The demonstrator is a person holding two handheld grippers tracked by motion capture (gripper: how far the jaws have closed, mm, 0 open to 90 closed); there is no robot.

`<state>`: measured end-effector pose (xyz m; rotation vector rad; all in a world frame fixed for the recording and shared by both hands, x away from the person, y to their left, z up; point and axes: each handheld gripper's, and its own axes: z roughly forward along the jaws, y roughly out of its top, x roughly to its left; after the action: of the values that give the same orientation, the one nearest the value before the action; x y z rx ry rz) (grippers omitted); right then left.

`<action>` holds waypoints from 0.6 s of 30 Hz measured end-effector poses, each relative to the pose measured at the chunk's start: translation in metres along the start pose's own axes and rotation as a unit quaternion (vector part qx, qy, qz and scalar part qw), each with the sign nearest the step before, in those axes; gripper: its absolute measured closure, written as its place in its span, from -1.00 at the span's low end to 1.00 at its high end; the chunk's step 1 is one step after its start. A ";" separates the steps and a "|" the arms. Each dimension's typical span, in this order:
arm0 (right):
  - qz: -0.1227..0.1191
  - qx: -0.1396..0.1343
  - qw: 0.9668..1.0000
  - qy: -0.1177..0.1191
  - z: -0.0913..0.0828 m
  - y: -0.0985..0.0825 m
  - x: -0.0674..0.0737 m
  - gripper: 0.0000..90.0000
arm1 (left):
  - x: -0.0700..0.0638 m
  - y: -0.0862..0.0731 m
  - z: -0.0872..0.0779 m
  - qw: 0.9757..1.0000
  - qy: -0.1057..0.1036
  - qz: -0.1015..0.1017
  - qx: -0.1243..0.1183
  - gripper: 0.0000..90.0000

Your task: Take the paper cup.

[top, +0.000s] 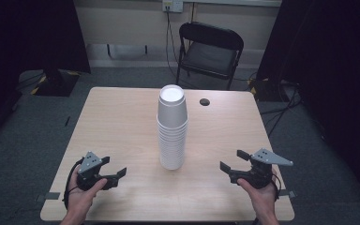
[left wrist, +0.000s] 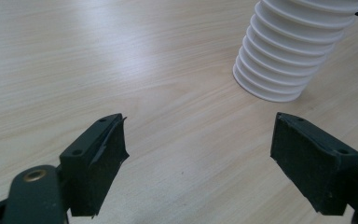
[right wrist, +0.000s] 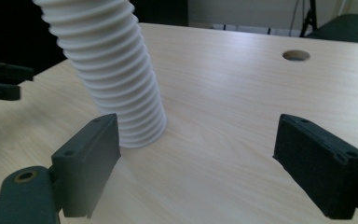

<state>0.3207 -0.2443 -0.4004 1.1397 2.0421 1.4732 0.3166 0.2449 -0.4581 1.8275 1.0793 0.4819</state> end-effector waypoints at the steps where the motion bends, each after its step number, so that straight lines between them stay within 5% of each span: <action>1: -0.003 -0.003 1.000 0.003 0.002 0.004 0.002 -0.69 | 0.000 0.000 0.000 1.000 0.001 0.001 -0.001 -0.61; 18: -0.036 -0.046 0.996 0.069 0.025 0.058 0.034 -0.69 | 0.000 -0.001 0.001 1.000 0.007 0.004 -0.003 -0.61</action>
<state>0.3403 -0.1950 -0.3520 0.9430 2.0587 1.6319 0.3168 0.2447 -0.4590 1.8259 1.0785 0.5026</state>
